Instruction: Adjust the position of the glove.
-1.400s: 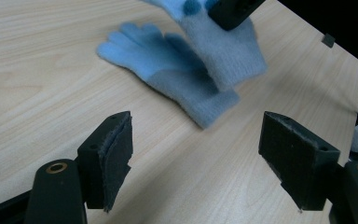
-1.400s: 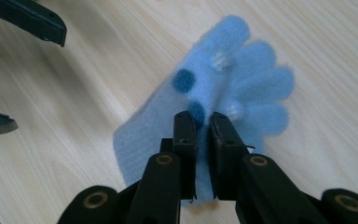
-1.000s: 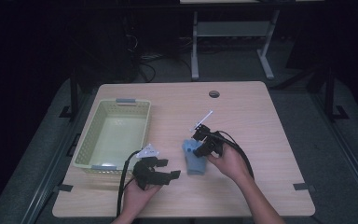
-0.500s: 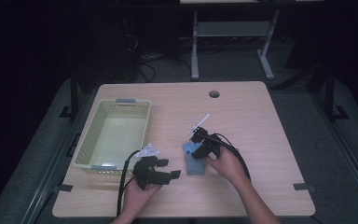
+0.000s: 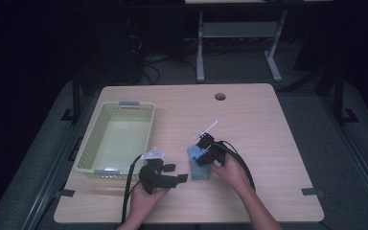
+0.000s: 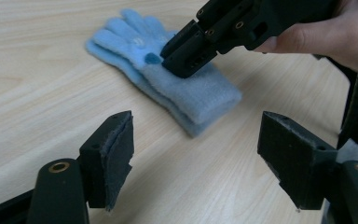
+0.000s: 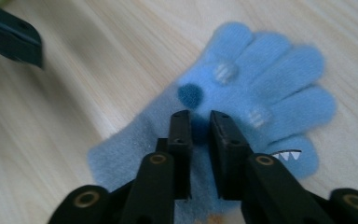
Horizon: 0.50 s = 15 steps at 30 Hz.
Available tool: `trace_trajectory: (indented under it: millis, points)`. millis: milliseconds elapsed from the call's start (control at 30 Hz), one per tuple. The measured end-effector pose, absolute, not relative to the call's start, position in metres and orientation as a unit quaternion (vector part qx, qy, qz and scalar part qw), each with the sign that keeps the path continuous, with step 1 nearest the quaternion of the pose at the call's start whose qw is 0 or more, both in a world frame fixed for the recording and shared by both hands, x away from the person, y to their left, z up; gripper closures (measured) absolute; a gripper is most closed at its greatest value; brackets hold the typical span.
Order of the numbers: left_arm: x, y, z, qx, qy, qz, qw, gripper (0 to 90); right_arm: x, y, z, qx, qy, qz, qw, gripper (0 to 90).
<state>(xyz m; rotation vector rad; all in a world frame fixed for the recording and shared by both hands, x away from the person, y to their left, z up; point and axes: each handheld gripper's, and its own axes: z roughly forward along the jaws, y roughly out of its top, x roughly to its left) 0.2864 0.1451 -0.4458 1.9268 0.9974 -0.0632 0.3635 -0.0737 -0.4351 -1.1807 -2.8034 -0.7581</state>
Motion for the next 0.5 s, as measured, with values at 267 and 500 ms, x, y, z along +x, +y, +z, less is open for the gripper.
trace_trajectory:
  millis: [267, 500]
  points:
    - [0.296, 0.136, -0.450, 0.771, 0.434, -0.048, 0.464, 29.1, 0.355, -0.097, -0.426, -0.421, -0.861, -0.285, 0.004, 58.1]
    - [0.313, 0.133, -0.455, 0.739, 0.475, -0.088, 0.469, 29.9, 0.347, -0.123, -0.427, -0.469, -0.819, -0.329, 0.036, 46.6]
